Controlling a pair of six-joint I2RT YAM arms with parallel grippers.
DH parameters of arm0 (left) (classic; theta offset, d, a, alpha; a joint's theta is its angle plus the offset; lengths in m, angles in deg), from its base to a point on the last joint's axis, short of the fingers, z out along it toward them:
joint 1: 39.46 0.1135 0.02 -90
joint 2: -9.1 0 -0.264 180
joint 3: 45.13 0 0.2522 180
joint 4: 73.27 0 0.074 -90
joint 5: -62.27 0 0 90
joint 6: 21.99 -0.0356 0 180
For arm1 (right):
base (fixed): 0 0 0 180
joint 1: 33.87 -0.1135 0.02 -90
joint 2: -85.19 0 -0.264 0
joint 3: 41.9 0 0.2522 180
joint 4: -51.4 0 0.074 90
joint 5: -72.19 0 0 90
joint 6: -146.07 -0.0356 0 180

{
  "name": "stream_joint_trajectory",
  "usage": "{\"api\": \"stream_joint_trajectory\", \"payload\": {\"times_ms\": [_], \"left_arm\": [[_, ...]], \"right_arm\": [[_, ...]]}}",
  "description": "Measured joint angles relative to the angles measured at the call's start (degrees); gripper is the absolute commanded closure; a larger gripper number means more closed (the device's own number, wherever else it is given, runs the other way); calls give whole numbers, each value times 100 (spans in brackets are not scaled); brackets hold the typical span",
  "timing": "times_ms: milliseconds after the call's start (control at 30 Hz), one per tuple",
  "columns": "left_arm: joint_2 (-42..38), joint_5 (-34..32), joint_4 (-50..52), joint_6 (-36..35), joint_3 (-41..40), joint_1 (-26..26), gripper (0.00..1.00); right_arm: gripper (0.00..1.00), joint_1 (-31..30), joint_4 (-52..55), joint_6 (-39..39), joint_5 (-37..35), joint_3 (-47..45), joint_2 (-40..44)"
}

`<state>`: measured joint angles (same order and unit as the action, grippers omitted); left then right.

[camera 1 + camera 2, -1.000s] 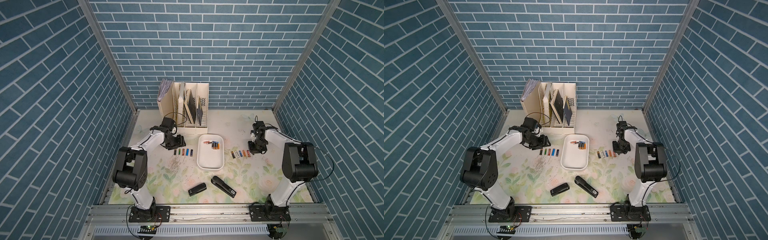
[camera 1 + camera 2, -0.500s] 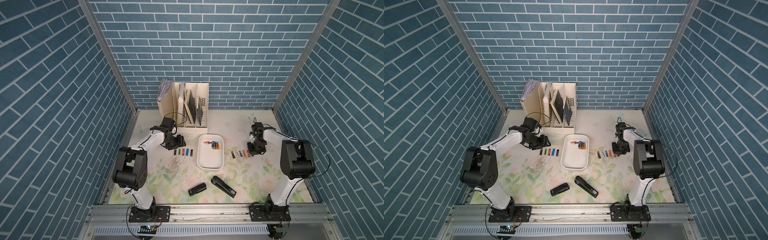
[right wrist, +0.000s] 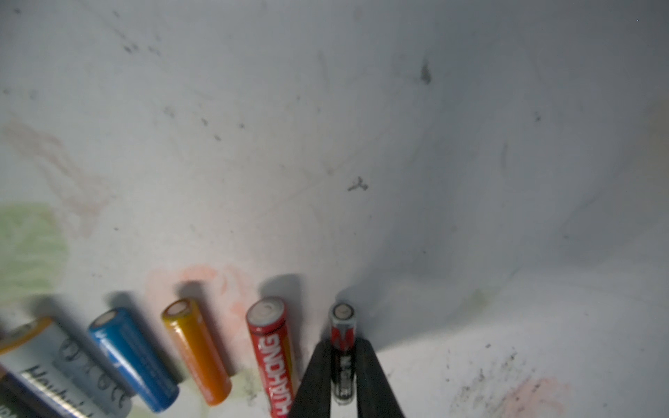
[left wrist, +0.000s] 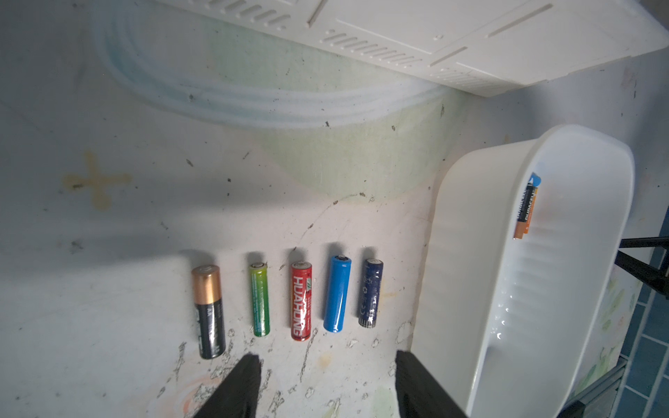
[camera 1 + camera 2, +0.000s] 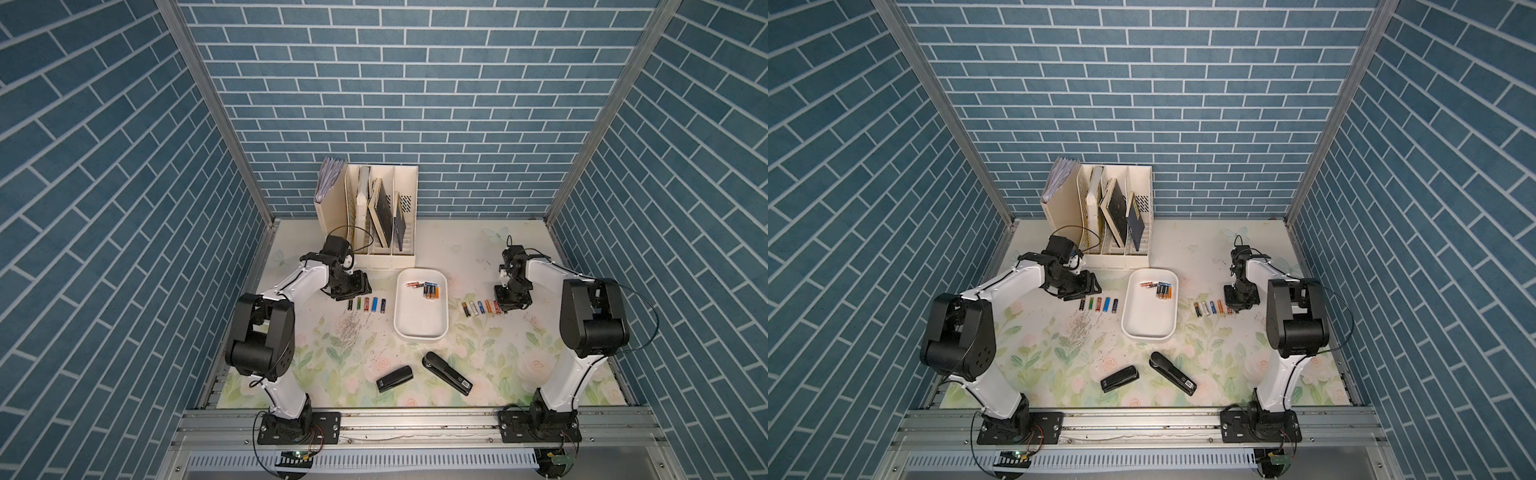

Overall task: Take the batteries out of the storage box
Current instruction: Place the battery at the center of the board.

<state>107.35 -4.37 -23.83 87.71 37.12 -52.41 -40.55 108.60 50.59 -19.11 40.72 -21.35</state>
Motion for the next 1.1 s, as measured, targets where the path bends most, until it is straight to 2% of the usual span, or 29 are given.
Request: {"api": "stream_joint_trajectory", "payload": {"times_ms": [500, 767, 933, 1100], "left_arm": [[0, -17, 17, 0, 0, 0, 35], [0, -179, 195, 37, 188, -98, 35], [0, -595, 343, 149, 625, -391, 35], [9, -1298, 448, 374, 1263, -1047, 35]], "right_arm": [[78, 0, 9, 0, -2, 22, 24], [78, 0, 96, 0, 0, 376, 223], [78, 0, 181, -2, 44, 610, 424], [78, -9, 243, -7, 188, 765, 708]]}}
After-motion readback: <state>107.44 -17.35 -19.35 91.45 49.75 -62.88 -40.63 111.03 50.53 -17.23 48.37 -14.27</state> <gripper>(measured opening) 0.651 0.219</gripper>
